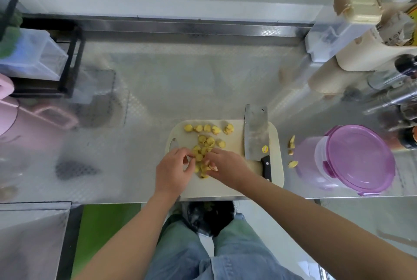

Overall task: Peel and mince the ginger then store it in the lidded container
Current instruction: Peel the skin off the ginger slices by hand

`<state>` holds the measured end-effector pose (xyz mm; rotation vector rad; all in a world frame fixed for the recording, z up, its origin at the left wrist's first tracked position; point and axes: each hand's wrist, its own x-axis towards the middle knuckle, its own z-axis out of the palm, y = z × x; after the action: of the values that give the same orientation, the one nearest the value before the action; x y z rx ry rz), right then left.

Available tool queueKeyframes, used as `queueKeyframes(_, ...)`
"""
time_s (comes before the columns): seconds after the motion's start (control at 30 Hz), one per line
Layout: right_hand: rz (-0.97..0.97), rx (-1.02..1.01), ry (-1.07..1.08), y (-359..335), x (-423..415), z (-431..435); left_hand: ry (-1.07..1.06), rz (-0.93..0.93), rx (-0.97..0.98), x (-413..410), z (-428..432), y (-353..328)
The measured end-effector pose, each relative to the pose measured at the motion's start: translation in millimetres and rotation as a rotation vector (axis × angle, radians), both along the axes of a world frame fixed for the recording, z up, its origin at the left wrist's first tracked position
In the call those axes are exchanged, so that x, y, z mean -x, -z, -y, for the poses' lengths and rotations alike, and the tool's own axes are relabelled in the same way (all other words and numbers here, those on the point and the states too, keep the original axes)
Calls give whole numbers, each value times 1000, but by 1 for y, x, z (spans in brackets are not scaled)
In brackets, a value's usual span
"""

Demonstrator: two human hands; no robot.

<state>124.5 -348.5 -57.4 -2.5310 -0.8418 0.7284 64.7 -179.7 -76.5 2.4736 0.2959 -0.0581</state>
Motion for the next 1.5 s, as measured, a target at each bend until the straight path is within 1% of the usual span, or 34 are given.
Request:
queueKeyframes(0.1, 46, 39, 38, 0, 4, -5, -8, -40, 14, 5, -1, -2)
queueKeyframes(0.17, 60, 35, 15, 0, 5, -6, 4, -66, 13, 6, -1, -3)
queueKeyframes(0.5, 19, -77, 20, 0, 5, -5, 22, -124, -9, -9, 5, -8)
queueKeyframes(0.57, -26, -138, 97, 1, 3, -1, 27, -131, -8, -11, 4, -9)
queueKeyframes(0.67, -71, -289, 374, 1, -6, 3, -1, -123, 40, -15, 2, -10)
queueKeyframes(0.73, -66, -338, 480, -1, -15, 1, -75, -104, 177, -20, 2, -12)
queueKeyframes(0.87, -106, -404, 469, -6, -32, -14, -255, -225, 752, -35, 5, -20)
queueKeyframes(0.93, -152, -406, 474, -6, -41, -19, -329, -236, 860, -41, 2, -24)
queueKeyframes(1.0, -200, -398, 461, -5, -48, -21, -341, -257, 873, -44, -2, -26)
queueKeyframes(1.07, -221, -389, 435, -4, -54, -22, -310, -270, 842, -48, -7, -26)
queueKeyframes(1.13, -194, -374, 457, -3, -57, -24, -312, -237, 754, -54, -13, -20)
queueKeyframes(1.2, -89, -279, 475, -2, -60, -25, -326, -195, 534, -60, -21, -10)
queueKeyframes(1.27, -15, -135, 421, -4, -60, -25, -320, -181, 276, -61, -25, -4)
queueKeyframes(1.3, 7, -68, 379, -4, -59, -26, -322, -169, 196, -60, -26, -2)
queueKeyframes(1.4, 56, 78, 290, -5, -56, -32, -350, -133, 75, -60, -21, -5)
queueKeyframes(1.5, 86, 149, 231, -3, -54, -37, -336, -129, 43, -60, -19, -7)
